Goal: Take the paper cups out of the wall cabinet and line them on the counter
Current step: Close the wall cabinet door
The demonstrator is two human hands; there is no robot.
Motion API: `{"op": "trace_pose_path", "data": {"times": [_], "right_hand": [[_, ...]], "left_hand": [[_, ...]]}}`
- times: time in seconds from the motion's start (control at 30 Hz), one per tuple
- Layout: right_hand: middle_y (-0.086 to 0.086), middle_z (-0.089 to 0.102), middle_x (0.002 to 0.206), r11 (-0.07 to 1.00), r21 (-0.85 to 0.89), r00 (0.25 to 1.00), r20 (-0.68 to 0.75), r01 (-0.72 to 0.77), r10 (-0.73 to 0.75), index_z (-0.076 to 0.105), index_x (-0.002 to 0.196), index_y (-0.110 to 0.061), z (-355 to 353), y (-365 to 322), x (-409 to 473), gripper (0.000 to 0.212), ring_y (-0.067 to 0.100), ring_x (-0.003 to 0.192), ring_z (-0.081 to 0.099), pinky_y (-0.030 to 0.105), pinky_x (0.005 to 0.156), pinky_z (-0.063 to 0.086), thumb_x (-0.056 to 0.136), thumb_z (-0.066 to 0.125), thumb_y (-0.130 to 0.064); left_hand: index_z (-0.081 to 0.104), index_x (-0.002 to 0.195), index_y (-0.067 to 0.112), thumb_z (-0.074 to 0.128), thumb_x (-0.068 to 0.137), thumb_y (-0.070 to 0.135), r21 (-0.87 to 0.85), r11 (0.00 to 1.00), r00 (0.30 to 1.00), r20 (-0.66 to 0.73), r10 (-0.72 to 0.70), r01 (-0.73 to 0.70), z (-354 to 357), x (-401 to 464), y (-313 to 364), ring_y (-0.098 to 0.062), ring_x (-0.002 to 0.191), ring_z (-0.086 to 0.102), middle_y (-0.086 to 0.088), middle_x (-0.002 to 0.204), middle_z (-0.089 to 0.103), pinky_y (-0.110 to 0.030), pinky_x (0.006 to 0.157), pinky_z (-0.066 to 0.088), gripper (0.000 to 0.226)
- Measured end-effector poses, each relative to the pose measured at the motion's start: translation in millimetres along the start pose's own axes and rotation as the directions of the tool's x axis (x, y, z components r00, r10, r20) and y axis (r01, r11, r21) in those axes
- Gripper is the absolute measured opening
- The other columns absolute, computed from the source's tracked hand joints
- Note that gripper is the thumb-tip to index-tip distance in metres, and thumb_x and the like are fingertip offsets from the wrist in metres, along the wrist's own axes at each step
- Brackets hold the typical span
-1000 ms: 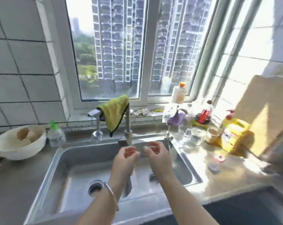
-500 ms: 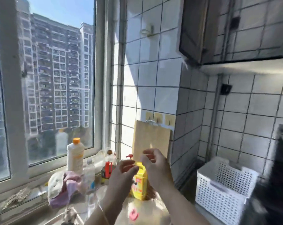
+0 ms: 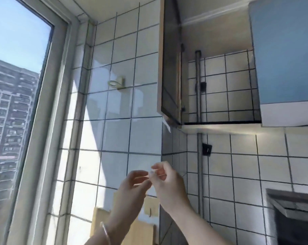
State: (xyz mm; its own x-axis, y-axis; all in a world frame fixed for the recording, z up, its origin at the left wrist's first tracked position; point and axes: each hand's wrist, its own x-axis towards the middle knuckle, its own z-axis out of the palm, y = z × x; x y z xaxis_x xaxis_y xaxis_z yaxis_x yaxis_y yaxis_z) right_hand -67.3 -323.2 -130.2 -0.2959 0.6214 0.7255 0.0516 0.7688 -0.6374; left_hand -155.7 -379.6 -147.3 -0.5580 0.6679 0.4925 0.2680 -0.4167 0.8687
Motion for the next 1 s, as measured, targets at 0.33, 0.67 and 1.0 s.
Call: {"op": "trace_pose_path", "data": {"times": [0.33, 0.67, 1.0], "right_hand": [[-0.005, 0.062, 0.090, 0.954, -0.129, 0.941, -0.171, 0.271, -0.291, 0.056, 0.104, -0.019, -30, -34, 108, 0.018, 0.013, 0.085, 0.061, 0.026, 0.072, 0.052, 0.088, 0.056, -0.029], [-0.006, 0.050, 0.063, 0.894, -0.336, 0.903, -0.207, 0.295, -0.376, 0.051, 0.072, -0.018, -38, -53, 161, 0.038, 0.019, 0.067, 0.056, 0.027, 0.056, 0.039, 0.085, 0.049, -0.054], [0.004, 0.061, 0.070, 0.925, -0.119, 0.875, -0.300, 0.360, -0.379, 0.051, 0.071, -0.013, -104, -15, 155, 0.035, 0.021, 0.070, 0.060, 0.034, 0.061, 0.048, 0.088, 0.052, -0.044]], "left_hand": [[0.054, 0.113, 0.025, 0.062, 0.083, 0.022, 0.155, 0.897, 0.902, -0.067, 0.427, -0.413, 44, 94, 64, -0.001, 0.086, 0.062, 0.012, 0.102, 0.064, -0.017, 0.071, 0.048, 0.032], [0.049, 0.134, 0.027, 0.058, 0.081, 0.012, 0.097, 0.807, 0.800, -0.109, 0.590, -0.582, 71, 122, 76, -0.007, 0.115, 0.058, 0.008, 0.122, 0.065, -0.040, 0.101, 0.047, 0.056], [0.051, 0.110, 0.044, 0.059, 0.080, 0.016, -0.124, 0.749, 0.759, -0.077, 0.647, -0.651, 149, 107, 73, -0.004, 0.107, 0.061, 0.012, 0.114, 0.063, -0.033, 0.092, 0.052, 0.042]]}}
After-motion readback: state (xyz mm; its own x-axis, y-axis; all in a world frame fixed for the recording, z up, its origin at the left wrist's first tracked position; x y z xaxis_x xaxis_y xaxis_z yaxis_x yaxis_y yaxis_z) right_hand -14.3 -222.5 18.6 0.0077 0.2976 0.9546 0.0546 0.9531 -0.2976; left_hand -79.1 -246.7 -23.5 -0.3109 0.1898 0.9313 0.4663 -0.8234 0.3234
